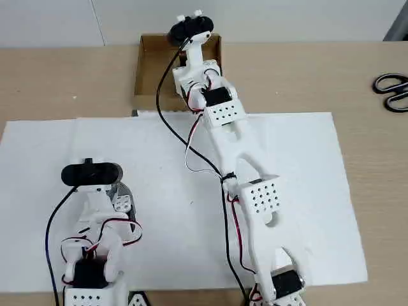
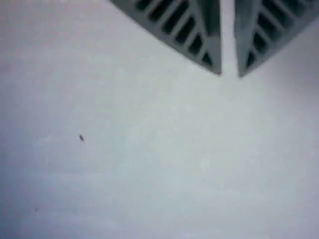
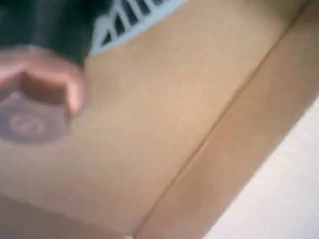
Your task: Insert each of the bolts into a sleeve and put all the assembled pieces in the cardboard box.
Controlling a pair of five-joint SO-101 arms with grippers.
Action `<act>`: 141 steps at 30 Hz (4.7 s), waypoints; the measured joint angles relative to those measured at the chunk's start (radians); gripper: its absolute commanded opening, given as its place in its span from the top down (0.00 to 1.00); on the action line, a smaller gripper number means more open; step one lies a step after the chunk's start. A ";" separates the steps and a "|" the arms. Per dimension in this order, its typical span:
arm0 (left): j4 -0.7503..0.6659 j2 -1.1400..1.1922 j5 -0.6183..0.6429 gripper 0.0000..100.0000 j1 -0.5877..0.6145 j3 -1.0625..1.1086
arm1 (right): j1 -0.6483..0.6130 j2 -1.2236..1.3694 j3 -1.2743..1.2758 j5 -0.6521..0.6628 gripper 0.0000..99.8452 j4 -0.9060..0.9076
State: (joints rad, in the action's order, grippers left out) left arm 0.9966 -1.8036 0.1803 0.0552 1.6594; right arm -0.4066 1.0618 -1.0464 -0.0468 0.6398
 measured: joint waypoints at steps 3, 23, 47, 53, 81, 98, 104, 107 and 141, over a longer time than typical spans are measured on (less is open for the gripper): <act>0.000 0.000 0.000 0.99 0.000 0.000 | 0.000 0.008 -0.005 0.060 0.94 0.049; 0.000 0.000 0.003 0.99 0.000 0.000 | 0.000 0.006 -0.267 0.092 0.77 0.321; 0.000 0.000 0.003 0.99 0.000 0.000 | -0.012 -0.115 -0.591 0.092 0.98 1.049; 0.000 0.000 0.003 0.99 0.000 0.000 | -0.012 -0.230 -0.591 0.092 1.00 1.083; 0.000 0.000 0.003 0.99 0.000 0.000 | 0.236 -1.310 0.764 -0.063 1.00 1.089; 0.000 0.000 0.003 0.99 0.000 0.000 | 0.275 -2.016 1.823 -0.110 1.00 0.821; 0.000 0.000 0.003 0.99 0.000 0.000 | 0.275 -2.240 2.150 -0.110 1.00 0.655; 0.000 0.000 0.003 0.99 0.000 0.000 | 0.278 -2.337 2.222 -0.054 1.00 0.580; 0.000 0.000 0.003 0.99 0.000 0.000 | 0.371 -2.862 2.676 -0.034 1.00 0.471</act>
State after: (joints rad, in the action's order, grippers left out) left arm 0.9966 -1.8036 0.1834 0.0552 1.6594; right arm -0.0353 -1.7998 1.6295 -0.0806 1.1109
